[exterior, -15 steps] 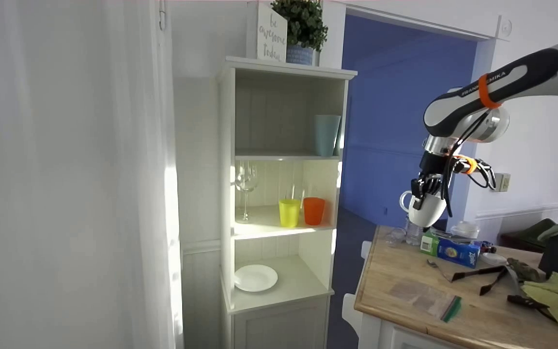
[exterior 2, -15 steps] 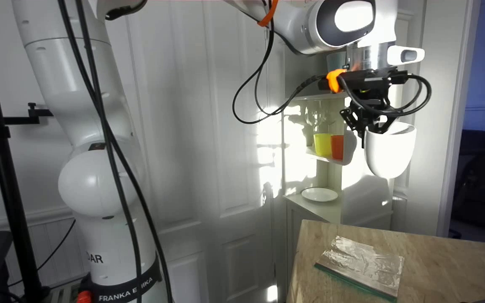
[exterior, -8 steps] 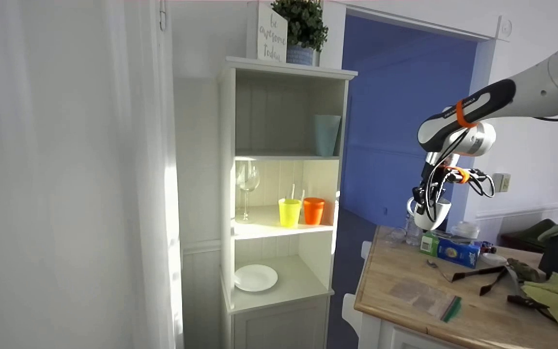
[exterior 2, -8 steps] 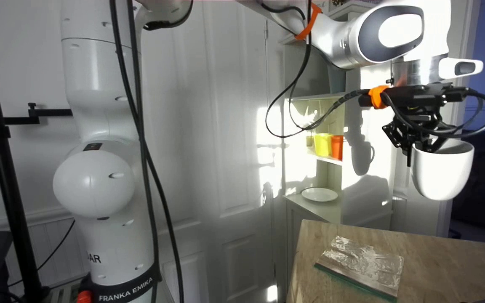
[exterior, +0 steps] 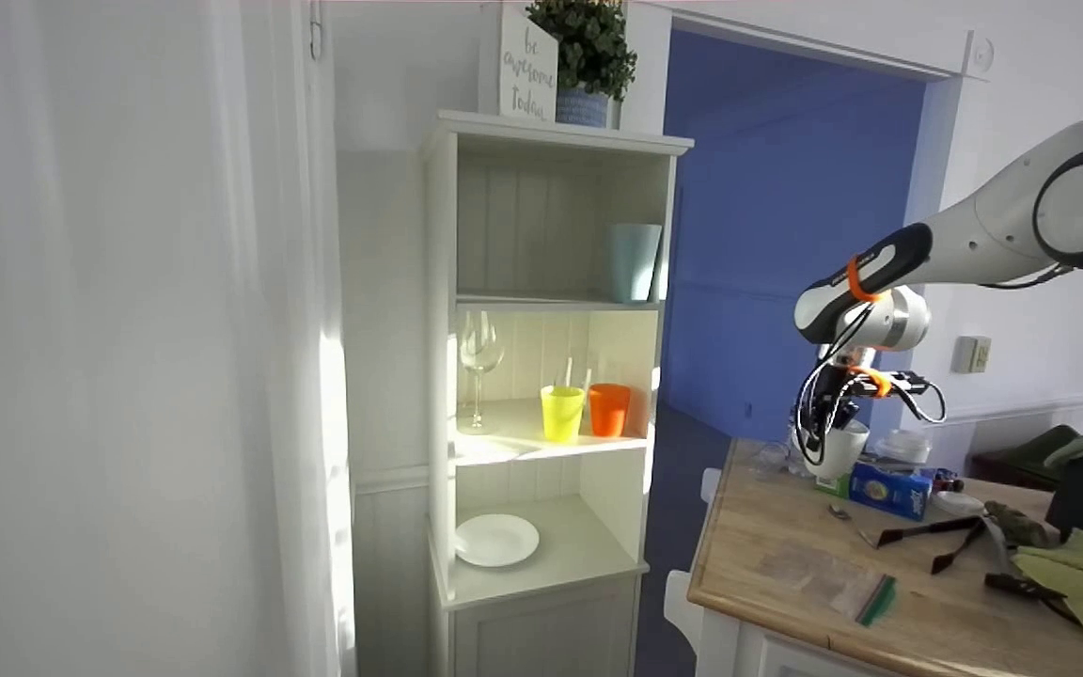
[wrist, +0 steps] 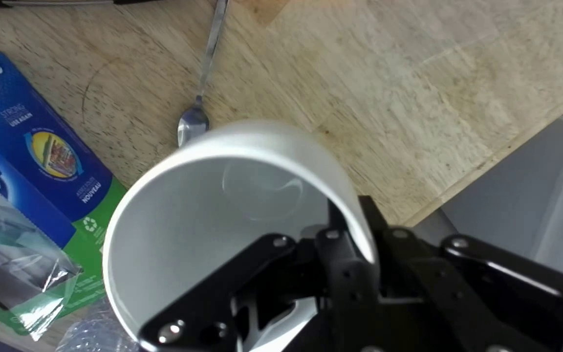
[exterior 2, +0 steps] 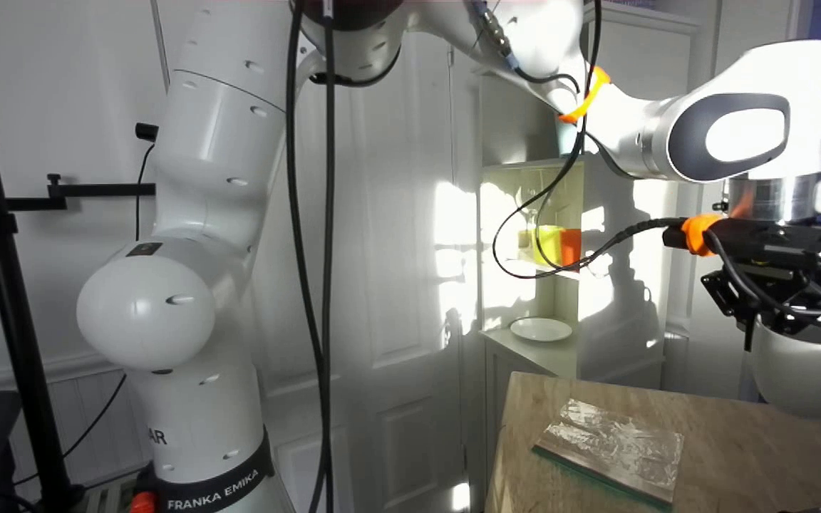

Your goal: Put the mug on top of the table

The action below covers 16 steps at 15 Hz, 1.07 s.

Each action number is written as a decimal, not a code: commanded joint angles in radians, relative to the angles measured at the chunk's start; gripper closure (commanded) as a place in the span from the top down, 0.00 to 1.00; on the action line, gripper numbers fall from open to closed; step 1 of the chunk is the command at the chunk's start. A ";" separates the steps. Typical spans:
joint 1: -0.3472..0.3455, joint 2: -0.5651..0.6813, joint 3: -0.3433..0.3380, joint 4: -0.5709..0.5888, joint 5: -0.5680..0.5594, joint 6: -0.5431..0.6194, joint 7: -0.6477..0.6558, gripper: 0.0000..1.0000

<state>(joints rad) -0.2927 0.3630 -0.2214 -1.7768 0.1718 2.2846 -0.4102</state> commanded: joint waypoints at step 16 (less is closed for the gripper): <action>-0.123 0.276 0.142 0.236 0.015 0.040 -0.005 0.02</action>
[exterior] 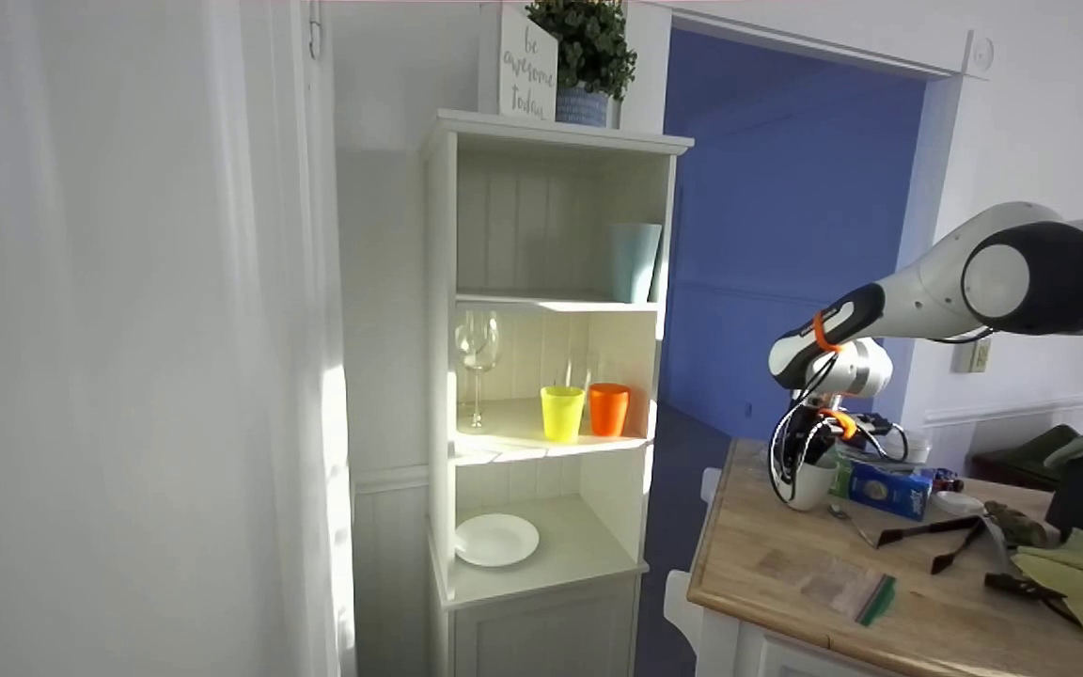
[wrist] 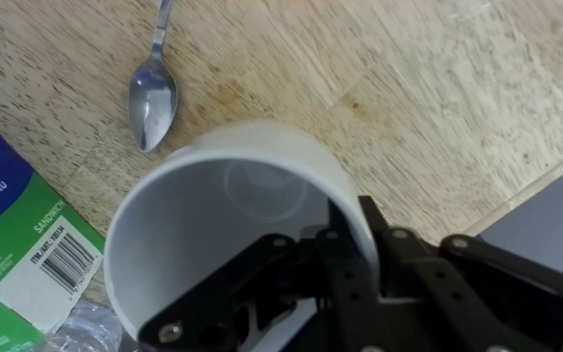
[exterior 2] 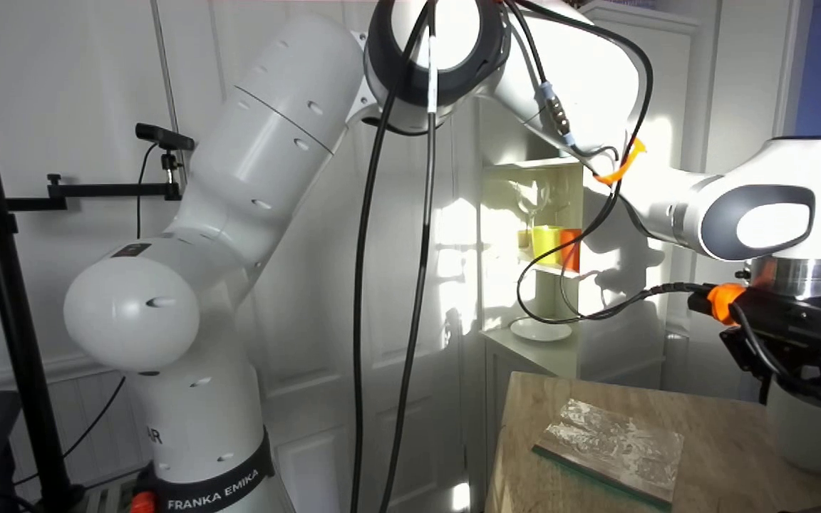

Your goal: Put the mug on top of the table

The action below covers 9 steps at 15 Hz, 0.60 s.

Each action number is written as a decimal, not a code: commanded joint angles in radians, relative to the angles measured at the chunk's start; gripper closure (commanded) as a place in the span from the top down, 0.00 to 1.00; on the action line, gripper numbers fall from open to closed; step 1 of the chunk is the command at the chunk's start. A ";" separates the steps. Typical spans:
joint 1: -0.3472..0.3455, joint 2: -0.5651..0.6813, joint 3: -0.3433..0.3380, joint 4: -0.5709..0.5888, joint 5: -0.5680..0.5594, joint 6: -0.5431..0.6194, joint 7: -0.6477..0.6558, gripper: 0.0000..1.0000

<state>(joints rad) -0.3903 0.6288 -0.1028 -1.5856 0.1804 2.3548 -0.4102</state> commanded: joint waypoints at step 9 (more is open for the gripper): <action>-0.014 0.020 -0.006 0.058 -0.034 -0.080 0.019 0.02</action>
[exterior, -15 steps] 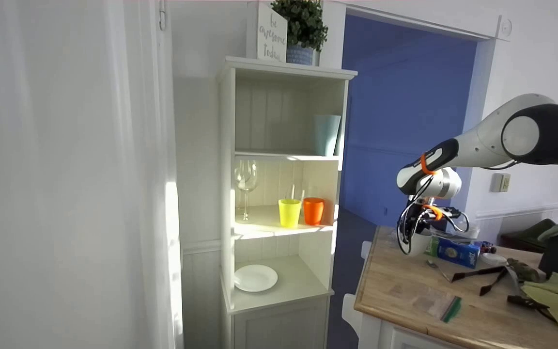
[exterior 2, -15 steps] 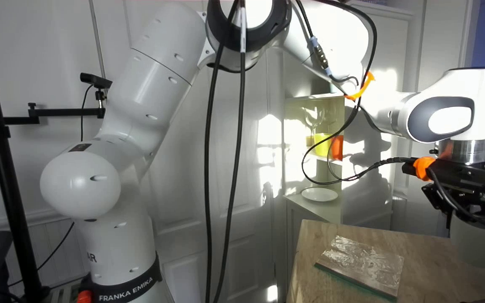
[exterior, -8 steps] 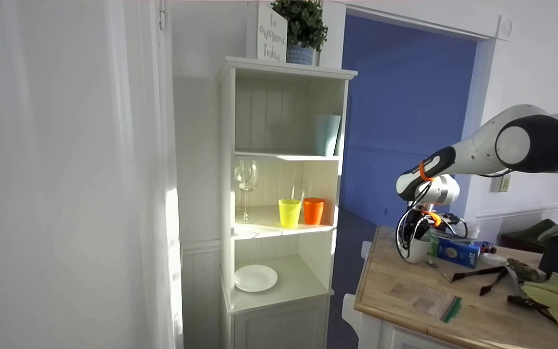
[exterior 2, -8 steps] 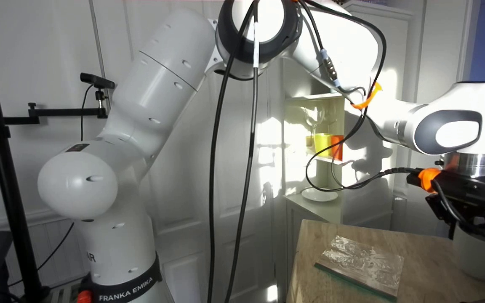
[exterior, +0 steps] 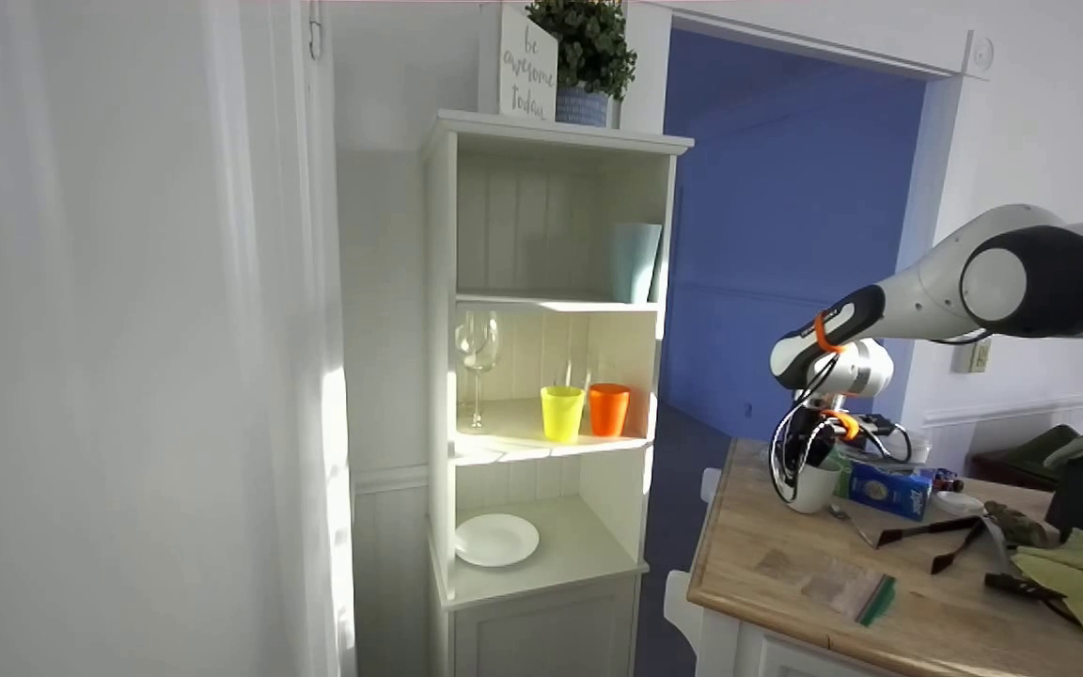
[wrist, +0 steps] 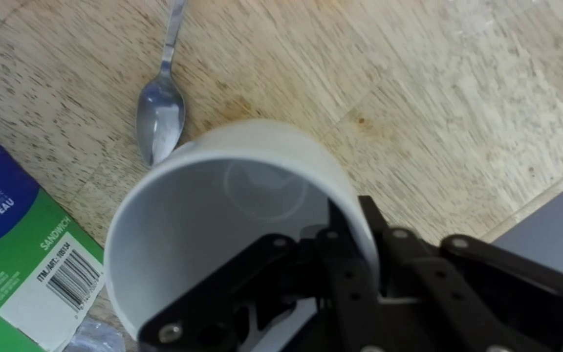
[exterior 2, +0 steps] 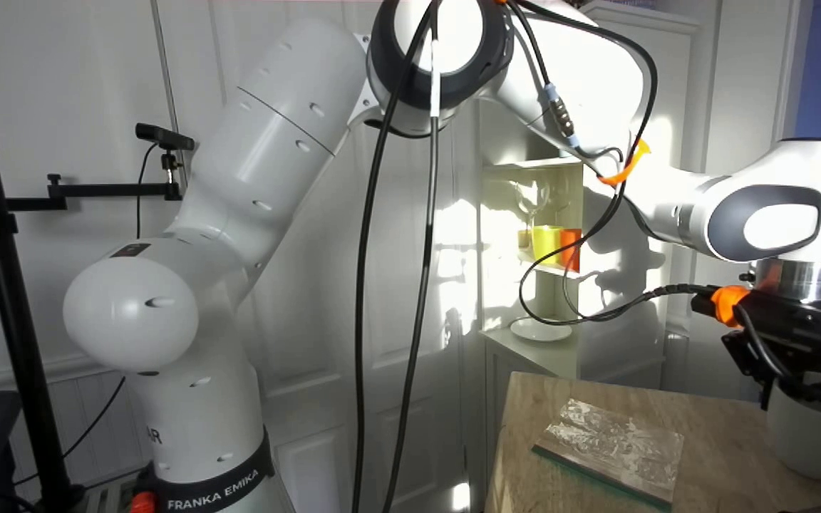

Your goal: Put the mug on top of the table

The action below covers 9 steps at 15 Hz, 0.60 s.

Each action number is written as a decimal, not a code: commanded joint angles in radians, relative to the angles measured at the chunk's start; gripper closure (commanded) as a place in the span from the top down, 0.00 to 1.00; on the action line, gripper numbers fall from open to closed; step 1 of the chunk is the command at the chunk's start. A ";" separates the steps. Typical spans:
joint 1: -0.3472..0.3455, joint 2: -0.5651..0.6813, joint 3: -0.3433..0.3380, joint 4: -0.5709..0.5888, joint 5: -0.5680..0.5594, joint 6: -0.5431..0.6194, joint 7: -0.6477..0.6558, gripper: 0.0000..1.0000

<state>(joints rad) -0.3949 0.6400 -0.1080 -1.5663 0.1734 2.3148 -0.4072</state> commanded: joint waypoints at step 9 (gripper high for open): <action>0.035 -0.032 -0.014 0.027 -0.107 -0.063 0.045 0.71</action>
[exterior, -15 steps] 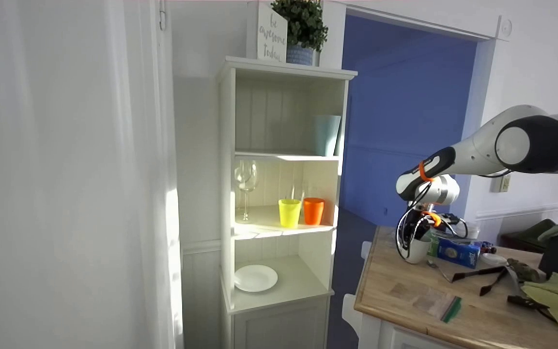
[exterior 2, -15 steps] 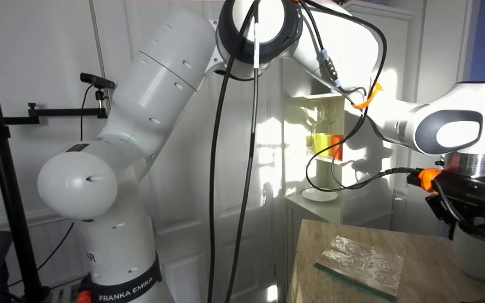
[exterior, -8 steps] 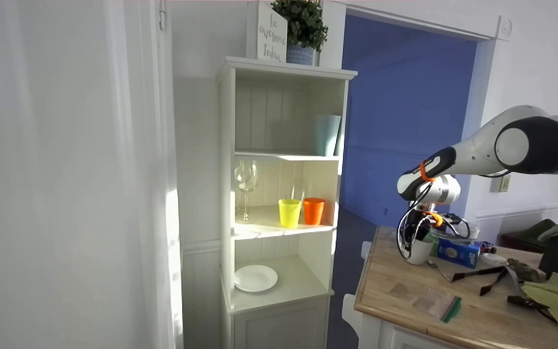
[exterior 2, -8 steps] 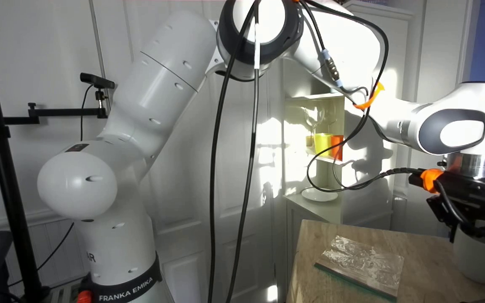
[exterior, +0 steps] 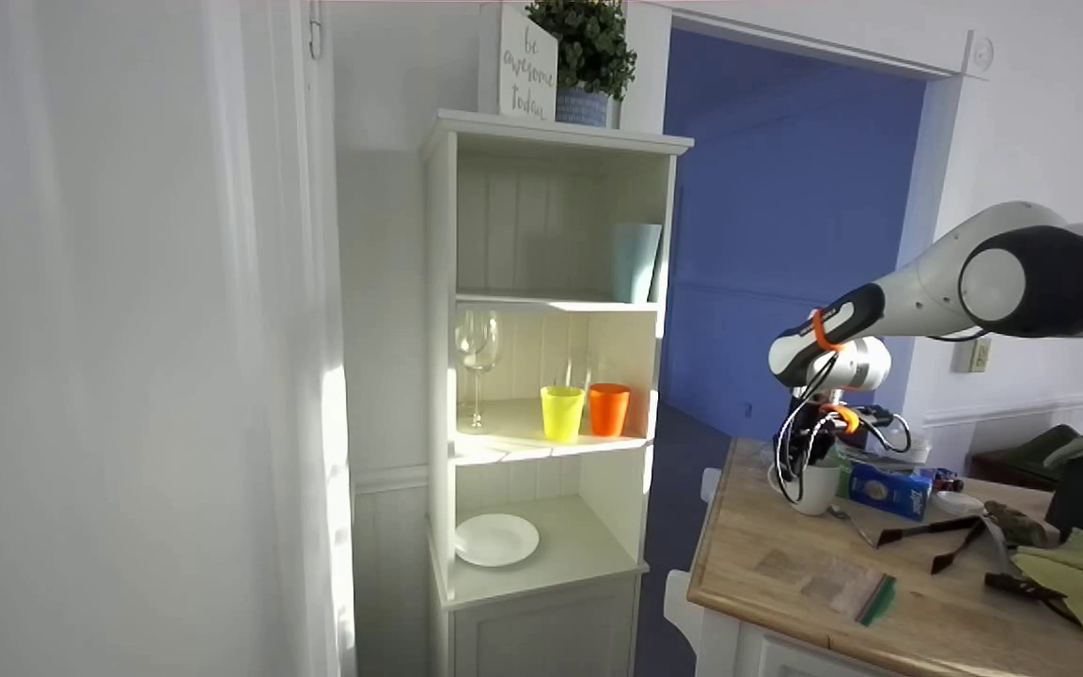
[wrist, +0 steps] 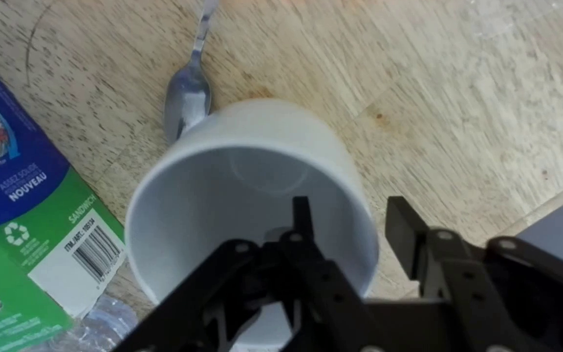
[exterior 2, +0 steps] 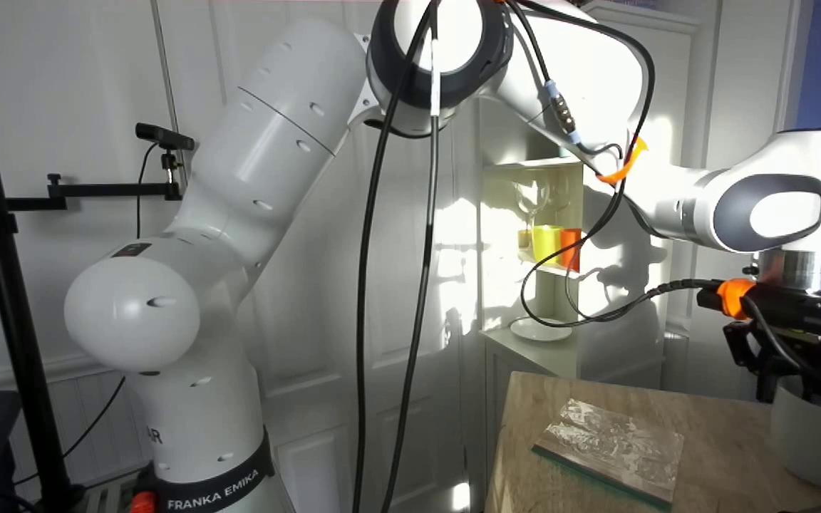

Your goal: Put the mug on top of the table

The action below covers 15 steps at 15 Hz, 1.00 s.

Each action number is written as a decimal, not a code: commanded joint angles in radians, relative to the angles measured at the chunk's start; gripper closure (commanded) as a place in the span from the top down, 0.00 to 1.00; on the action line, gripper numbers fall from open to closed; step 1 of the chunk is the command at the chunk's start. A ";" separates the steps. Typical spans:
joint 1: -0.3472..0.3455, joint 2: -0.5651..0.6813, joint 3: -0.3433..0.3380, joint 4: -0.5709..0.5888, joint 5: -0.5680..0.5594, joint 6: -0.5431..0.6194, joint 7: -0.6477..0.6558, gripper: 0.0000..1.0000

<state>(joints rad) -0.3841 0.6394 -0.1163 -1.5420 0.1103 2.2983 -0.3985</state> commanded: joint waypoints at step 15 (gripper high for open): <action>0.340 -0.480 -0.073 -0.453 -0.454 -0.086 0.601 1.00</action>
<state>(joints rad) -0.1016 0.3033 -0.1774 -1.8328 -0.2241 2.1978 0.0838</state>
